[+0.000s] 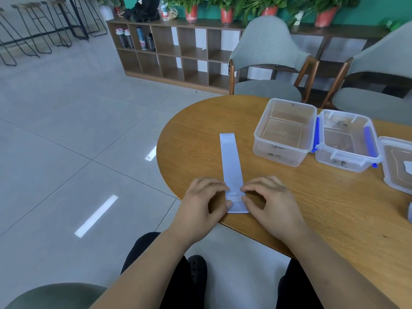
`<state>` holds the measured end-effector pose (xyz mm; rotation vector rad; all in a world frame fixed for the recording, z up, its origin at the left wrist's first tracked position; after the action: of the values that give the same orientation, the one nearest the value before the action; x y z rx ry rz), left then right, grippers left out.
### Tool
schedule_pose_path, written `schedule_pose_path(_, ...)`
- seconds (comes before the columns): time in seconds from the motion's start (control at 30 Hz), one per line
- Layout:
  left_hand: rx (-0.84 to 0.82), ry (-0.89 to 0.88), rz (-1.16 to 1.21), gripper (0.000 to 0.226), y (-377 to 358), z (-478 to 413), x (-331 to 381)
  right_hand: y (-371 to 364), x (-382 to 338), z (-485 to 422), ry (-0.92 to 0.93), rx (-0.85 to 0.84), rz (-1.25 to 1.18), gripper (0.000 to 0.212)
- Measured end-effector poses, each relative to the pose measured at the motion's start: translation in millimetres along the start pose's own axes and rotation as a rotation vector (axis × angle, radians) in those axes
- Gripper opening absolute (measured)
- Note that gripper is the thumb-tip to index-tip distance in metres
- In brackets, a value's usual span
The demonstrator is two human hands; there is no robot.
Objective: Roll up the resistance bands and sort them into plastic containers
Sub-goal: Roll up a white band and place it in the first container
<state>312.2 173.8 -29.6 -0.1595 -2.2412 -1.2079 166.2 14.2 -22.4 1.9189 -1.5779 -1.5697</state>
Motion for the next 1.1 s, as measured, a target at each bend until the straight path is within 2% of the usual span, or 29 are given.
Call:
schedule_pose_path(0.13,0.020,-0.053,0.062,0.023,0,8,8,4,-4,2,0.014,0.004,-0.090,0.012)
schedule_pose_path(0.3,-0.021,-0.028,0.080,0.020,-3,10,6,5,-9,6,0.050,-0.081,-0.183,0.015)
schedule_pose_path(0.63,0.007,0.048,0.126,0.019,-5,11,6,5,-7,14,0.067,-0.126,-0.144,0.008)
schedule_pose_path(0.8,0.020,0.063,0.145,0.017,-3,11,6,6,-7,13,0.052,-0.109,-0.159,0.018)
schedule_pose_path(1.1,0.048,0.029,0.129,0.011,-1,10,9,7,-7,13,0.044,-0.095,-0.158,0.019)
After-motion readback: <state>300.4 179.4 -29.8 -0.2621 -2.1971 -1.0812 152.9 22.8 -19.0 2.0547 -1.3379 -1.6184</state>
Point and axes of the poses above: each hand's wrist, its own z-axis away from the middle knuckle, its own y-axis out of the back of the hand, x = y × z, the point moved 4 cm from there along -z, towards the middle knuckle, and after that the axes turned 7 degrees about -z, right-handed, at the moved point
